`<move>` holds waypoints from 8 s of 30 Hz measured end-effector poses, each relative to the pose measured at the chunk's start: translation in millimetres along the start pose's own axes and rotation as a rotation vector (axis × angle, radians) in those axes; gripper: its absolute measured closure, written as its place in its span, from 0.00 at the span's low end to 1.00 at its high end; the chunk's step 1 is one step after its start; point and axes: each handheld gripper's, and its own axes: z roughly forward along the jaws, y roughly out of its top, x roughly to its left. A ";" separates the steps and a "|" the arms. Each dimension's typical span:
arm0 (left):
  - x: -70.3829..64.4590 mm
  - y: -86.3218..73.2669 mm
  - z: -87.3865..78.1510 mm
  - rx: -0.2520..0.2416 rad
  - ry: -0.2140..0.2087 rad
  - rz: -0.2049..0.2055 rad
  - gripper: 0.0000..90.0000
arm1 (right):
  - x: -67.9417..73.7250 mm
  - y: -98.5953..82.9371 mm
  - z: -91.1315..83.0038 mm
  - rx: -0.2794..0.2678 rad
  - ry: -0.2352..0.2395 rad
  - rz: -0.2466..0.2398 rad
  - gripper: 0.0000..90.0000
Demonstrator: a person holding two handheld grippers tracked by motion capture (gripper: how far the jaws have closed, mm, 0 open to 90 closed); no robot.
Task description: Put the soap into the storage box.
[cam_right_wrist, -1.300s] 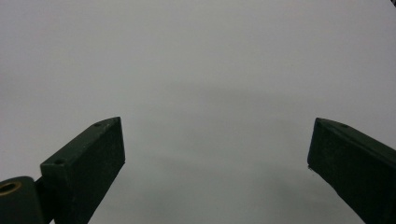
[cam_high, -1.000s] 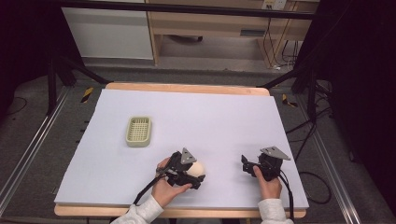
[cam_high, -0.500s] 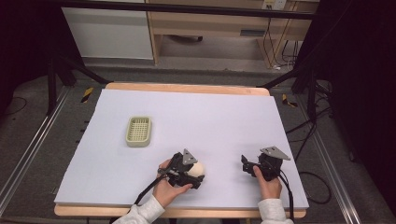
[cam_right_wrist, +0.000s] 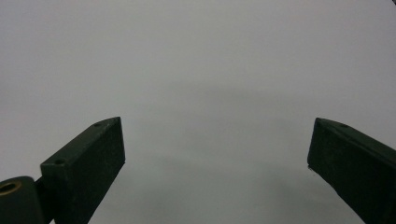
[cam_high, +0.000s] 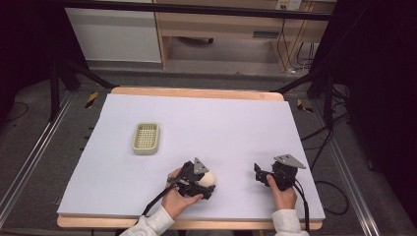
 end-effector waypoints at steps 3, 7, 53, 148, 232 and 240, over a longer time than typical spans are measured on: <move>-0.5 0.1 -0.2 0.001 0.005 0.002 0.25 | 0.2 0.0 -0.1 0.000 -0.001 0.000 0.05; -0.7 0.1 -0.2 0.000 0.008 0.003 0.25 | 0.1 0.0 -0.1 0.000 0.000 0.000 0.05; 13.3 4.6 -30.4 -0.012 0.026 0.009 0.26 | 0.3 0.1 -0.4 -0.001 -0.001 0.002 0.05; 126.5 4.5 -108.2 -0.084 0.181 -0.157 0.26 | 0.4 0.2 0.3 0.003 0.000 -0.003 0.05; 217.0 -2.8 -65.7 0.036 0.305 -0.290 0.26 | -0.7 0.2 0.1 0.001 0.007 0.010 0.05; 218.4 -3.7 -63.6 0.038 0.309 -0.296 0.26 | -0.7 0.1 0.3 0.002 0.007 0.008 0.05</move>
